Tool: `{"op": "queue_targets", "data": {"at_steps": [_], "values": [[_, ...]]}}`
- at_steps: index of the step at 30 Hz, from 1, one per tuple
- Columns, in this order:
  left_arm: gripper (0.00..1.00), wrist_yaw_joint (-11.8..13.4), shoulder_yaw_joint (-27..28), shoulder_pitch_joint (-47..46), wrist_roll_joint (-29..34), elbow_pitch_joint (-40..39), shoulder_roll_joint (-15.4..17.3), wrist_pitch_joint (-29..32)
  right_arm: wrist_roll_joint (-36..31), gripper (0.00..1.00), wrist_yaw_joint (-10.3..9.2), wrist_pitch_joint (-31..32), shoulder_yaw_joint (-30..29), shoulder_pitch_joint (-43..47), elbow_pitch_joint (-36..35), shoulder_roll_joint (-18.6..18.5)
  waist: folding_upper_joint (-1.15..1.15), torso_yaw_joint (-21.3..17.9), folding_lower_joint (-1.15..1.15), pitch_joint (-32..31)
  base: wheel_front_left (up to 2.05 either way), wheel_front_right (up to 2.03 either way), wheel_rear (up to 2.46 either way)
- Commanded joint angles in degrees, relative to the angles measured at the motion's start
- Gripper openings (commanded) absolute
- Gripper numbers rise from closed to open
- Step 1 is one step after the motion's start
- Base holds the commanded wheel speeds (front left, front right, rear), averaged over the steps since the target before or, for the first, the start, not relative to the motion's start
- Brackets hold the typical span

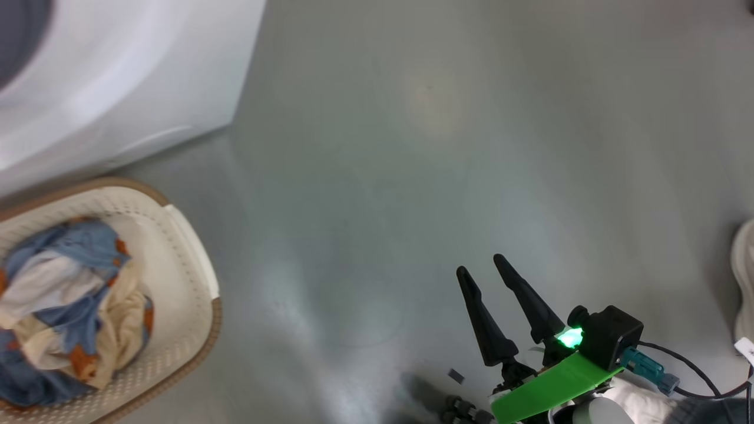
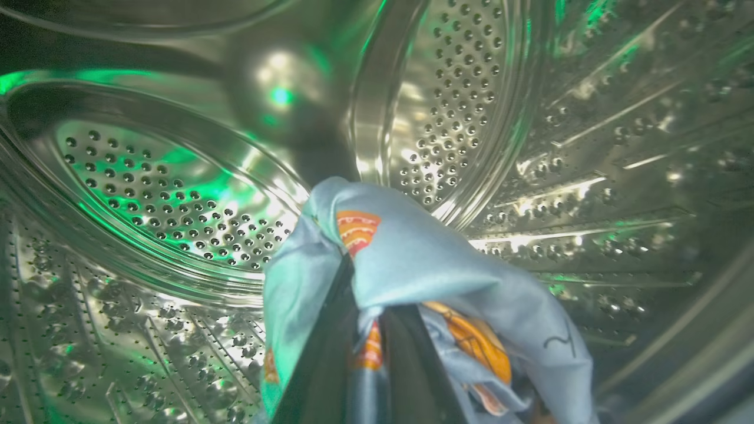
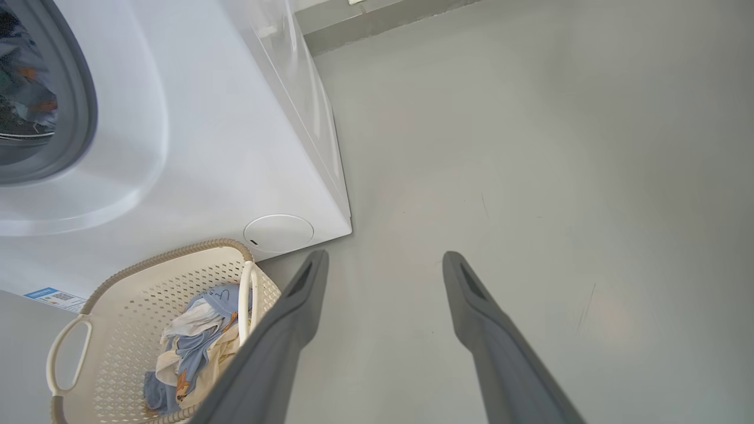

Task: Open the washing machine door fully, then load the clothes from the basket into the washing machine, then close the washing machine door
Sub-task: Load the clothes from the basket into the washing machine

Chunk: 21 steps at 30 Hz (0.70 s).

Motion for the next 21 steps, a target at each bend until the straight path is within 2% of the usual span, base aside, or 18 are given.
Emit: {"op": "queue_targets", "data": {"at_steps": [1, 7, 12, 13, 16, 17, 18, 21], "values": [[0.00, 0.0, 0.5, -1.9, 0.8, -0.8, 3.3, -0.2, 0.3, 1.00, 0.35, -0.7, 1.3, -0.1, -1.4, -0.6, 0.00, -2.7, 0.00, 3.0, 0.00, 0.00, 0.00], [0.00, 1.6, 0.5, -8.6, 0.8, 1.7, 3.4, -2.0, 0.6, 1.00, 0.35, -0.7, 2.0, -0.2, -1.5, -0.6, 0.00, -3.1, 0.00, 4.3, 0.00, 0.00, 0.00], [0.00, 2.6, -1.8, -10.1, 3.3, 6.4, 4.8, -1.7, 0.8, 1.00, 0.35, -0.7, 2.4, -0.5, -1.3, -0.6, 0.00, -3.4, 0.00, 3.8, 0.00, 0.00, 0.00], [0.09, 2.6, -2.5, -10.2, 3.9, 7.8, 5.0, -0.7, 0.8, 1.00, 0.35, -0.7, 2.5, -0.4, -1.3, -0.6, 0.00, -3.4, 0.00, 3.6, 0.00, 0.00, 0.00], [0.45, 3.4, -3.6, -11.1, 4.9, 10.7, 5.2, 1.4, 0.9, 1.00, 0.35, -0.7, 2.5, -0.2, -1.1, -0.6, 0.00, -3.2, 0.00, 2.9, 0.00, 0.00, 0.00], [0.88, 3.7, -4.0, -11.4, 5.2, 11.6, 5.2, 2.1, 0.9, 1.00, 0.35, -0.7, 2.4, -0.1, -1.0, -0.6, 0.00, -3.1, 0.00, 2.7, 0.00, 0.00, 0.00], [1.00, 4.2, -4.2, -11.7, 5.5, 12.5, 5.2, 3.0, 0.9, 1.00, 0.35, -0.7, 2.4, 0.0, -0.9, -0.6, 0.00, -3.0, 0.00, 2.4, 0.00, 0.00, 0.00], [1.00, 4.8, -4.4, -11.9, 5.3, 15.3, 4.7, 4.8, 1.5, 1.00, 0.35, -0.7, 2.3, 0.2, -0.7, -0.6, 0.00, -2.8, 0.00, 1.5, 0.00, 0.00, 0.00]]}}
